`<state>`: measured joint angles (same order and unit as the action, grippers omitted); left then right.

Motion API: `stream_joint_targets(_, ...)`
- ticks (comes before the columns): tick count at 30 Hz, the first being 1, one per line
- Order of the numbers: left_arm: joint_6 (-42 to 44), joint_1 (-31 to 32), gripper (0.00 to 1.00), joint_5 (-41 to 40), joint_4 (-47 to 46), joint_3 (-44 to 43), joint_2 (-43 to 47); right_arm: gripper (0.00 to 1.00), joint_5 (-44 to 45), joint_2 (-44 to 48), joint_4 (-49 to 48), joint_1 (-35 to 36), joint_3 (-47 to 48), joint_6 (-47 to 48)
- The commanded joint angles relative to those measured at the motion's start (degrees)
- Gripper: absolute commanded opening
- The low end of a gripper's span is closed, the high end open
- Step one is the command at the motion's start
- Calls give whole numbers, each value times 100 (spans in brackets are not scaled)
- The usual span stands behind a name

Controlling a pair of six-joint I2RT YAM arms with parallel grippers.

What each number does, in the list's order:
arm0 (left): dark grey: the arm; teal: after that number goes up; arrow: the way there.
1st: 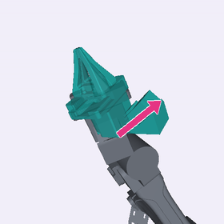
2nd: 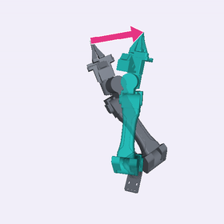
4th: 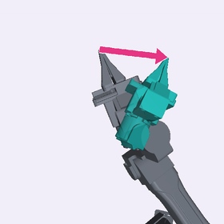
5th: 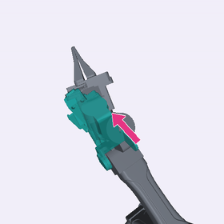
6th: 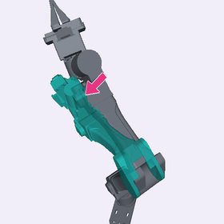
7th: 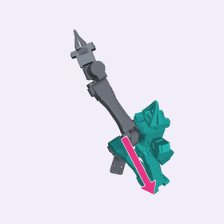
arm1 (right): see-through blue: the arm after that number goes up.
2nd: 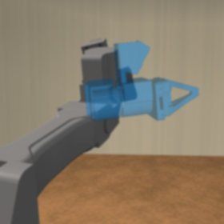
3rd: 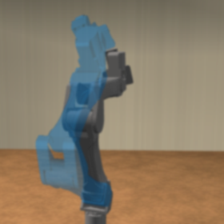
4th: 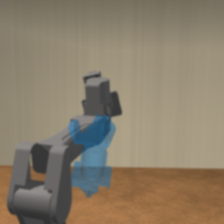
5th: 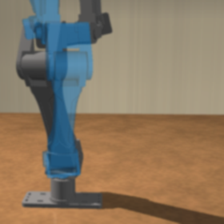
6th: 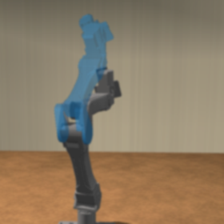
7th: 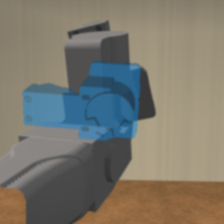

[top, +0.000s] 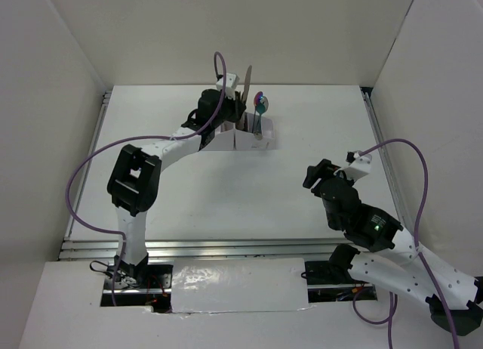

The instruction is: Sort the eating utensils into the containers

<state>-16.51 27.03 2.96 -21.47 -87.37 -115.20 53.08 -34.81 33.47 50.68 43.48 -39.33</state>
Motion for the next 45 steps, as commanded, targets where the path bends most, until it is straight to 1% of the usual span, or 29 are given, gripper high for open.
stream_joint_targets(1, -19, 4, 19, 99, -779, 97, 129, 69, 133, 9, -69, 56, 20, 48)
stream_joint_targets(2, -36, 4, 25, 91, -779, 132, 138, 69, 132, 9, -69, 56, 37, 109)
stream_joint_targets(3, -36, 4, 35, 99, -762, 133, 138, 69, 132, 0, -60, 56, 63, 136)
stream_joint_targets(6, -36, 4, 52, 152, -648, 115, 164, 69, 176, -70, -34, 48, 125, 206)
stream_joint_targets(9, -45, 4, 56, 257, -551, 72, 199, 70, 247, -166, -43, 39, 169, 294)
stream_joint_targets(15, -10, 4, 57, 293, -288, 97, 646, 71, 264, -613, 27, 56, 476, 391)
stream_joint_targets(18, 16, -4, 56, 153, 422, -42, 998, 72, 238, -991, 98, 39, 678, 304)
stream_joint_targets(19, 8, -4, 56, -22, 921, -69, 1104, 72, 151, -1097, 72, 13, 722, 303)
stream_joint_targets(21, -10, -74, 56, -120, 1380, -17, 1420, 73, -77, -1414, -51, -206, 907, 330)
stream_joint_targets(22, -10, -118, 56, -129, 1531, 97, 1578, 74, -409, -1528, -86, -312, 994, 321)
stream_joint_targets(24, -27, -294, 56, -138, 1935, 474, 2087, 75, -771, -1843, -253, -637, 1232, 391)
stream_joint_targets(25, -10, -425, 56, -129, 2041, 623, 2307, 78, -1138, -1950, -297, -751, 1294, 417)
stream_joint_targets(26, -1, -487, 57, -173, 2364, 843, 2648, 81, -1359, -2038, -463, -1039, 1407, 461)
stream_joint_targets(27, -1, -557, 57, -225, 2506, 940, 2799, 84, -1588, -2213, -491, -1199, 1487, 435)
stream_joint_targets(28, 8, -706, 57, -252, 2656, 1055, 3062, 90, -2051, -2284, -491, -1357, 1575, 392)
stream_joint_targets(30, 25, -847, 57, -252, 3191, 1135, 3283, 98, -2502, -2521, -482, -1786, 1803, 374)
stream_joint_targets(31, 25, -944, 58, -261, 3393, 1196, 3493, 100, -2713, -2592, -352, -1911, 2013, 347)
stream_joint_targets(33, 69, -1058, 58, -261, 3869, 1371, 3818, 100, -3423, -2793, -167, -2279, 2286, 321)
stream_joint_targets(34, 78, -1094, 58, -261, 4001, 1459, 3925, 100, -3427, -2856, -87, -2412, 2366, 295)
stream_joint_targets(35, 69, -1129, 58, -479, 4115, 1538, 4022, 100, -3749, -2917, -26, -2500, 2427, 321)
stream_joint_targets(36, 52, -1199, 58, -516, 4369, 1626, 4162, 100, -3839, -2961, 10, -2649, 2471, 338)
stream_joint_targets(39, -53, -1349, 57, -402, 4747, 1969, 4321, 100, -3840, -3093, 212, -2712, 2586, 303)
stream_joint_targets(42, -159, -1437, 56, -384, 4933, 2320, 4725, 100, -3507, -3129, 588, -2686, 2613, 251)
stream_joint_targets(45, -203, -1498, 57, -384, 4916, 2540, 5137, 100, -3375, -2936, 616, -2686, 2254, 295)
